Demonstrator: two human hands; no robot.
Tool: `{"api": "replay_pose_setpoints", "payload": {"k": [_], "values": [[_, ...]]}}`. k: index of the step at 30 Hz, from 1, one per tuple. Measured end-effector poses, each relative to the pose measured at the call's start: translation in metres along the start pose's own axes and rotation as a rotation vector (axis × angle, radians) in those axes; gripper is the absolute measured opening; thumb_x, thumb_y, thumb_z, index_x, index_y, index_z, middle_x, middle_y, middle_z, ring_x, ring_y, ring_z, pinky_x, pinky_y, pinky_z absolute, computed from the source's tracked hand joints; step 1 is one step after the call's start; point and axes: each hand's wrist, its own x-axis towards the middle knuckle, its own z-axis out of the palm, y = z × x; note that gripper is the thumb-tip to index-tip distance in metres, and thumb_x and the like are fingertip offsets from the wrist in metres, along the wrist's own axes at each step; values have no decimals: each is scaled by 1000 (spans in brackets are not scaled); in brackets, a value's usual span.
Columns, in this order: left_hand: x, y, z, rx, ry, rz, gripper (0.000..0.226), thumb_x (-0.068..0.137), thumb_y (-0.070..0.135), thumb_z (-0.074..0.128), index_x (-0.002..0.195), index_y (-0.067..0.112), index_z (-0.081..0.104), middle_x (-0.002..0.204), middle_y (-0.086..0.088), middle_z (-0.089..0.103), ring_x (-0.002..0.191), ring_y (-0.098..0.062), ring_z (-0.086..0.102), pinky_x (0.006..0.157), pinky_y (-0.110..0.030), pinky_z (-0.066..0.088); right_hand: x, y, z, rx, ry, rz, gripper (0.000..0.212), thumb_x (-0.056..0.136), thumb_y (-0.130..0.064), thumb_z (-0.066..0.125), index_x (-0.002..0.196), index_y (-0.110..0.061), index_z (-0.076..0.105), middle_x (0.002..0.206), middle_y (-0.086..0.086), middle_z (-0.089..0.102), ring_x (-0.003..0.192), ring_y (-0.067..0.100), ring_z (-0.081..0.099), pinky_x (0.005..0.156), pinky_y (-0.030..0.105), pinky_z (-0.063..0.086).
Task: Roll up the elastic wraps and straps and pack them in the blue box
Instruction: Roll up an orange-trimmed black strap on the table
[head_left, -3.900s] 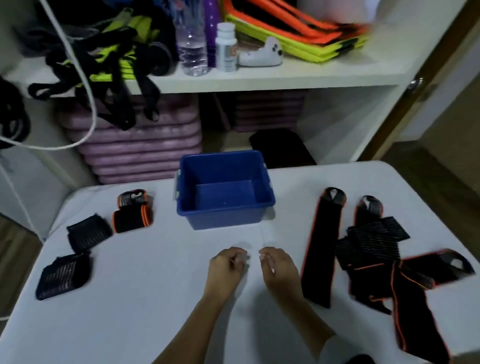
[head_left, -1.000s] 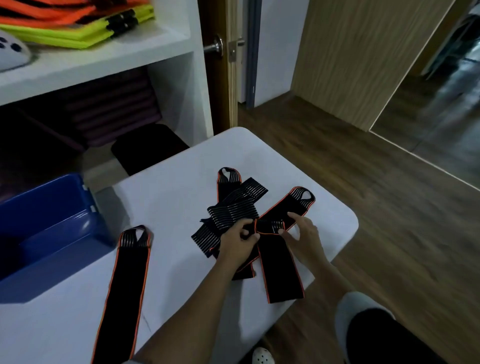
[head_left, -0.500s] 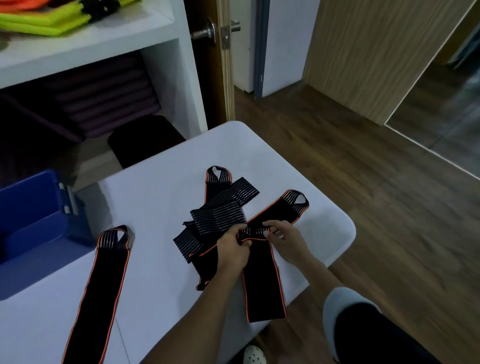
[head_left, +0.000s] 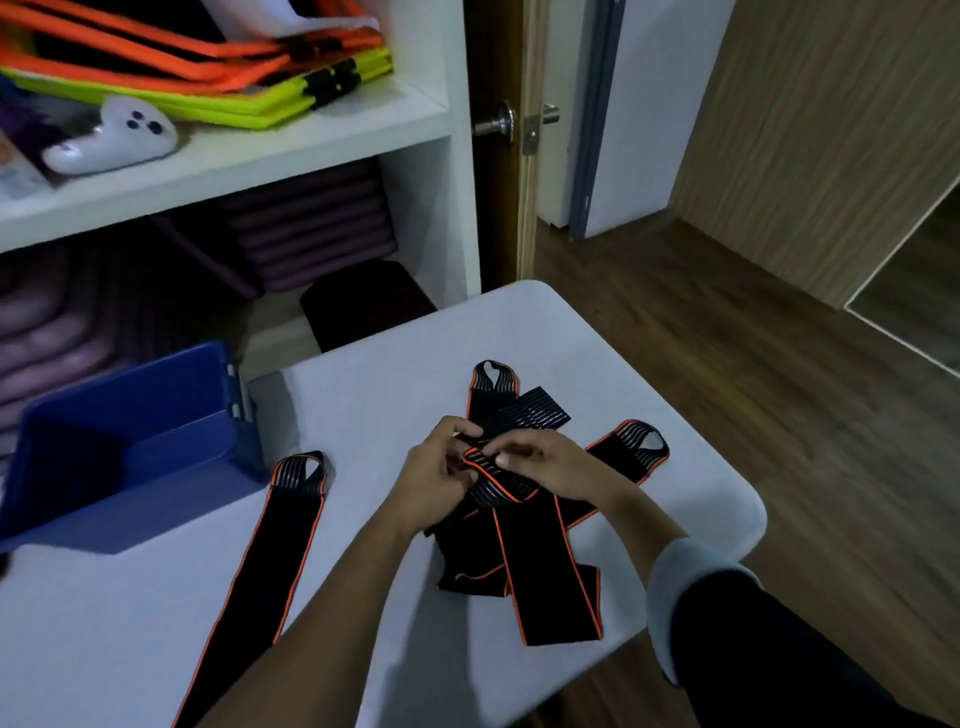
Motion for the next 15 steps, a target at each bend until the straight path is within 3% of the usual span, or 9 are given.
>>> {"api": "replay_pose_setpoints", "payload": {"k": [2, 5, 9, 12, 15], "values": [[-7, 0, -16, 16, -7, -4, 41, 80, -10, 53, 105, 22, 51, 82, 0, 67, 63, -5, 54, 59, -15, 44, 4, -9, 10, 34, -30, -15, 20, 91, -18, 60, 110, -16, 65, 108, 2, 67, 101, 4, 61, 89, 9, 43], [-17, 0, -33, 48, -55, -3, 44, 79, -11, 49, 104, 26, 49, 81, 3, 66, 65, -11, 53, 59, -20, 43, 12, -26, 27, 97, -73, -19, 33, 91, -11, 58, 124, -14, 54, 114, -4, 63, 109, 3, 58, 98, 15, 42], [-28, -6, -54, 78, -16, -19, 47, 79, -9, 50, 102, 32, 48, 83, -4, 65, 72, -12, 53, 63, -19, 45, 20, -40, 41, 53, -171, 10, 23, 94, -15, 55, 115, -10, 62, 103, -4, 64, 90, -8, 59, 81, 2, 41], [-35, -15, -67, 66, 45, -33, 45, 80, -5, 56, 105, 32, 51, 80, -3, 64, 73, -12, 56, 70, -27, 50, 23, -44, 50, 47, -163, 24, 20, 91, -19, 60, 105, -5, 63, 92, -3, 65, 83, -4, 60, 74, 0, 41], [-43, -22, -73, 25, 111, -22, 40, 82, -4, 58, 104, 30, 58, 75, 6, 62, 70, -2, 56, 67, -14, 47, 26, -48, 60, 79, -85, -8, 17, 88, -15, 64, 99, -3, 66, 80, -7, 64, 75, -6, 60, 75, 4, 43]]}}
